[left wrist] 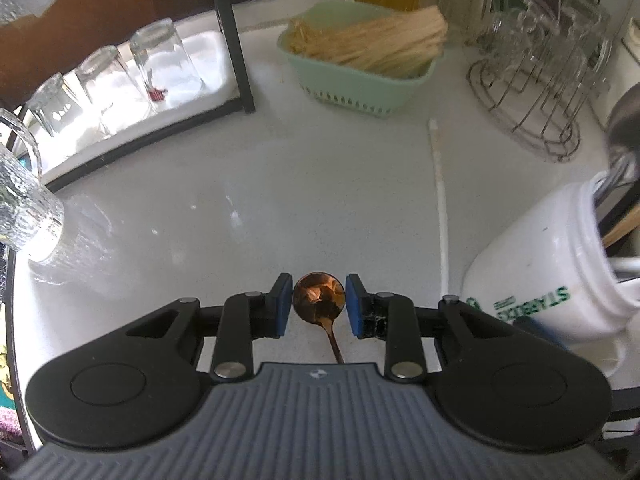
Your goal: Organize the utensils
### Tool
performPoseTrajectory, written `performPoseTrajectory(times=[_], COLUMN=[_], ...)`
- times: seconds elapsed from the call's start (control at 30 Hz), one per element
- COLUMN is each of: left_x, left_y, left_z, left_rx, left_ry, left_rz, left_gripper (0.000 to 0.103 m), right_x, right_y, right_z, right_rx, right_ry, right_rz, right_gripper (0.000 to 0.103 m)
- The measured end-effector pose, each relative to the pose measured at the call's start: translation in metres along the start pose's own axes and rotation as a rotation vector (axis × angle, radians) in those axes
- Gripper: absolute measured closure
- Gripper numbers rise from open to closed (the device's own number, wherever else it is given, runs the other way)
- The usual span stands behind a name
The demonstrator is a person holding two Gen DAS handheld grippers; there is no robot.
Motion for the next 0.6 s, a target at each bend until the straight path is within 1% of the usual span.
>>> performPoseTrajectory(times=[0.33, 0.6], left_x=[-0.014, -0.020], left_y=[-0.011, -0.022], left_z=[-0.045, -0.073], left_rx=[0.030, 0.048], left_ry=[-0.104, -0.166], left_rz=[0.007, 0.028], left_gripper=[0.070, 0.070], right_x=[-0.001, -0.002], right_y=[0.002, 0.003], right_z=[0.001, 0.002], right_rx=[-0.003, 0.000], right_ry=[-0.003, -0.005], right_rz=[-0.009, -0.010], right_gripper=[0.011, 0.011])
Point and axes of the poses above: each gripper's, at about its wrist camera, not at the fingertips, and z roughly the way its jaws point, y to its left, x to its underside, the point moved 10 cm from there along z, roughly the way its jaws point, and after that the axes turned 12 degrees about x, right-handed, at the moved point
